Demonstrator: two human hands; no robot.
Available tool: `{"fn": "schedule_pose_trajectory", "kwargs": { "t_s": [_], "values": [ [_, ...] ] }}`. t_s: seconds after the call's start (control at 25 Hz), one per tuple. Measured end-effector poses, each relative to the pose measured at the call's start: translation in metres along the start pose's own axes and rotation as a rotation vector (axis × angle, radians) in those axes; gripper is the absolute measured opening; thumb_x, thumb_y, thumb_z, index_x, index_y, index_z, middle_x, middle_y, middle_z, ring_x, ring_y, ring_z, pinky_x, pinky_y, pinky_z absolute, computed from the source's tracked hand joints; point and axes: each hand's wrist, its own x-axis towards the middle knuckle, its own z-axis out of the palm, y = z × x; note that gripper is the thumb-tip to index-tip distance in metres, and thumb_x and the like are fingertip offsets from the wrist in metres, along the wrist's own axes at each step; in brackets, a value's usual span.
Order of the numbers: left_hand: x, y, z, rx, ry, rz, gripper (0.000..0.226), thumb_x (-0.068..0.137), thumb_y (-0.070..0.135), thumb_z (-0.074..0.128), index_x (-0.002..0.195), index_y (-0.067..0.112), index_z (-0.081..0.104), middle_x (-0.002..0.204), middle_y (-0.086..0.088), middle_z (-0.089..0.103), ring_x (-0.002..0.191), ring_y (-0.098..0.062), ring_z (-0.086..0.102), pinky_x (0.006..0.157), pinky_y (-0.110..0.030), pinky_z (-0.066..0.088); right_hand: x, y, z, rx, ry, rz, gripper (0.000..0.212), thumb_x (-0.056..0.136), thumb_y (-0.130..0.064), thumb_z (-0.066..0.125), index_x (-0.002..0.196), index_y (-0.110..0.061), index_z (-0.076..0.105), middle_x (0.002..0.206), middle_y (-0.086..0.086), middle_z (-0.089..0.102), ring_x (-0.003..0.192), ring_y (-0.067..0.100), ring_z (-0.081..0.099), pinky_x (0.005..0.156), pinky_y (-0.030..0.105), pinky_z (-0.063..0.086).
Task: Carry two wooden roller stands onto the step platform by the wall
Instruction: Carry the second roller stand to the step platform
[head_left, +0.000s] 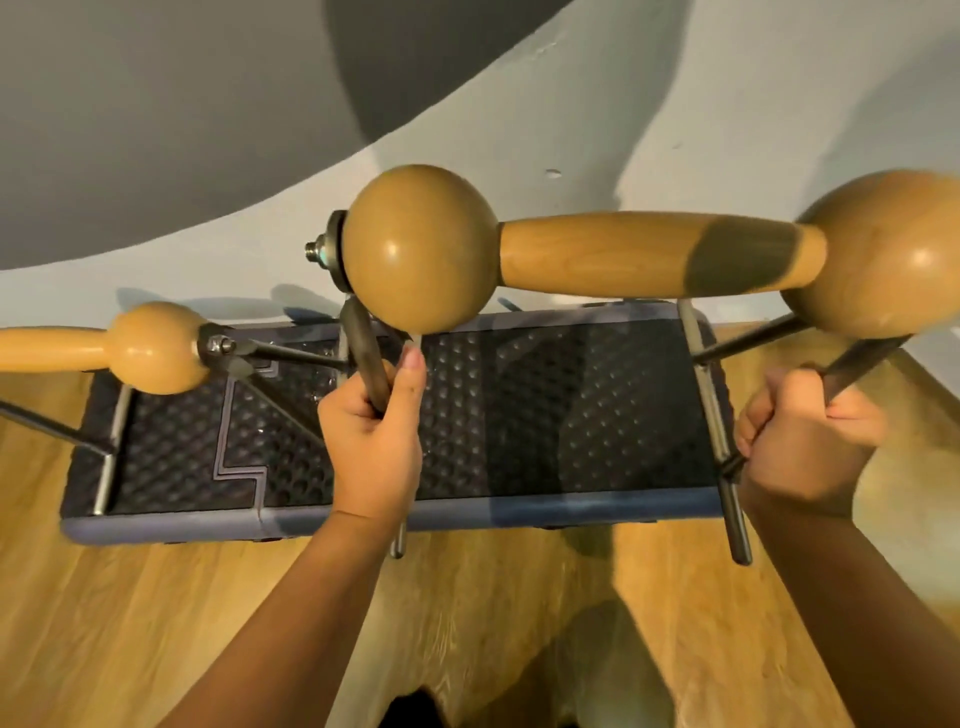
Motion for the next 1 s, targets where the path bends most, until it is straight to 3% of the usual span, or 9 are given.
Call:
{"fn": "schedule_pose_trajectory", "kwargs": {
  "t_s": [0.16,0.32,0.48,0.68,1.0],
  "values": [
    [0.013,-0.036,-0.001,0.001,0.026,-0.022,0.065,0.09,0.039,0.069,0.06,-0.01,0.039,0.055,-0.026,0.032,0.053,-0.043,0.025,0.055,-0.036,0.031,0.009,0.039,0.018,-0.001,-0.018,0.031,0.03,0.082,-0.029,0.061,0.058,-0.022,0.045,0.049,-0.005,0.04,0.045,0.014,0.036,0.044,0.032,0.026],
    [0.021,-0.066,0.0,-0.038,0.023,-0.056,0.055,0.088,0.026,0.071,0.059,-0.001,0.033,0.055,-0.007,0.032,0.053,-0.021,0.03,0.055,-0.032,0.032,0.02,0.062,0.026,0.024,-0.003,0.022,0.029,0.084,-0.029,0.061,0.061,-0.022,0.044,0.049,-0.006,0.04,0.044,0.012,0.036,0.045,0.035,0.025],
    [0.029,-0.091,0.003,-0.045,0.044,-0.11,0.047,0.087,0.013,0.069,0.053,0.02,0.038,0.051,0.008,0.035,0.049,-0.01,0.032,0.053,-0.028,0.033,0.032,0.083,0.037,0.001,0.015,0.019,0.029,0.082,-0.031,0.061,0.061,-0.02,0.045,0.051,-0.003,0.041,0.047,0.014,0.037,0.046,0.036,0.025],
    [0.036,-0.106,0.004,-0.047,0.034,-0.072,0.038,0.08,0.022,0.067,0.052,0.024,0.042,0.048,0.014,0.039,0.047,-0.005,0.036,0.05,-0.023,0.036,0.036,0.101,0.041,-0.004,0.027,0.022,0.035,0.083,-0.031,0.062,0.052,-0.022,0.05,0.048,-0.006,0.042,0.047,0.015,0.039,0.046,0.033,0.03],
    [0.04,-0.126,0.001,-0.046,-0.003,-0.08,0.043,0.083,0.017,0.065,0.051,0.034,0.042,0.05,0.017,0.035,0.049,-0.01,0.031,0.055,-0.027,0.031,0.037,0.121,0.036,-0.018,-0.023,-0.065,0.04,0.092,-0.022,0.061,0.052,-0.025,0.051,0.049,-0.007,0.044,0.047,0.018,0.039,0.048,0.035,0.029]
  ]
}}
